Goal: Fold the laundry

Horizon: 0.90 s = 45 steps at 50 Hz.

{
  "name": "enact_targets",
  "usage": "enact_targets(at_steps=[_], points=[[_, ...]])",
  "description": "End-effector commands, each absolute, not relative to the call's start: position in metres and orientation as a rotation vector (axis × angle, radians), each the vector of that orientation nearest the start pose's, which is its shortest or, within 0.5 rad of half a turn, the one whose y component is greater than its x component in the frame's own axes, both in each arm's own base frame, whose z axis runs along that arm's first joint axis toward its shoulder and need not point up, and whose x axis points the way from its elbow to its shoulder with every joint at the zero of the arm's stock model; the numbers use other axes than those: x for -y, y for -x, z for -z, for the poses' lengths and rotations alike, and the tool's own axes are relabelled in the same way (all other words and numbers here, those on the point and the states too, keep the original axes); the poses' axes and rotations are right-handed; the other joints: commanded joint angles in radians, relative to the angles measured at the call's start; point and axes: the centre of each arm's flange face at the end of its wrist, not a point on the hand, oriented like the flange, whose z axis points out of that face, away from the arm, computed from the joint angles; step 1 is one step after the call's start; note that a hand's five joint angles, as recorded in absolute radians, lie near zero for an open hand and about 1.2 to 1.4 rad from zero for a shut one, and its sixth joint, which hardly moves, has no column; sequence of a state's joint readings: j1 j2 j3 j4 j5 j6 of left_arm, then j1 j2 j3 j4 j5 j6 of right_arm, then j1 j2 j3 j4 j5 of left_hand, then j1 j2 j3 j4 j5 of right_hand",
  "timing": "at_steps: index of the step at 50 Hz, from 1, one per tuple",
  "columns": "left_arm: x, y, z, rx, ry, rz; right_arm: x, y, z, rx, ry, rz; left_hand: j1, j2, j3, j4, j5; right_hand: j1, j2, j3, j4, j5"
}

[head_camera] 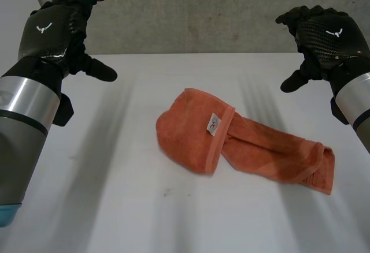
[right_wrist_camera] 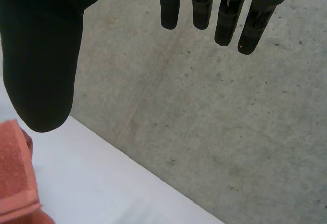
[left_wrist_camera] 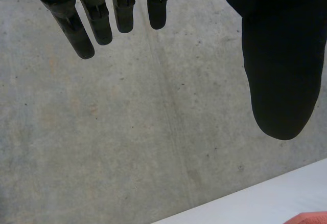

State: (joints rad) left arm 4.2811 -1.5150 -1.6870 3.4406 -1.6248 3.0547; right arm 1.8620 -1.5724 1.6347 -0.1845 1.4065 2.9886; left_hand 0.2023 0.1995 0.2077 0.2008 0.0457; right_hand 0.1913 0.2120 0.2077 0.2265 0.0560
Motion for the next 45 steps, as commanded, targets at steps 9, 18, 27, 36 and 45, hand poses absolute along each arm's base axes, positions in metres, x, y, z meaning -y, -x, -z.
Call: enact_targets(at_steps=[9, 18, 27, 36, 45], points=[[0.248, 0.293, -0.278, -2.367, -0.785, 2.587, 0.274, -0.231, -0.275, -2.090, 0.842, 2.070, 0.017, 0.020, 0.012, 0.019, -0.001, -0.017, -0.038, -0.033, -0.052, -0.056], [0.254, 0.360, -0.222, -2.351, -1.235, 2.399, 0.276, -0.231, -0.255, -2.158, 0.867, 1.981, 0.032, 0.035, 0.026, 0.033, 0.014, -0.017, -0.038, -0.033, -0.052, -0.056], [0.273, 0.394, -0.164, -2.186, -1.451, 2.271, 0.276, -0.222, -0.224, -2.258, 0.849, 1.880, 0.237, 0.240, 0.232, 0.238, 0.219, -0.017, -0.038, -0.033, -0.052, -0.056], [0.276, 0.398, -0.150, -2.156, -1.506, 2.233, 0.288, -0.215, -0.203, -2.328, 0.834, 1.817, 0.906, 0.909, 0.900, 0.907, 0.888, -0.017, -0.038, -0.033, -0.052, -0.056], [0.261, 0.383, -0.206, -2.022, -1.470, 2.339, 0.314, -0.220, -0.212, -2.296, 0.767, 1.862, 1.194, 1.197, 1.189, 1.195, 1.176, -0.017, -0.038, -0.033, -0.052, -0.056]])
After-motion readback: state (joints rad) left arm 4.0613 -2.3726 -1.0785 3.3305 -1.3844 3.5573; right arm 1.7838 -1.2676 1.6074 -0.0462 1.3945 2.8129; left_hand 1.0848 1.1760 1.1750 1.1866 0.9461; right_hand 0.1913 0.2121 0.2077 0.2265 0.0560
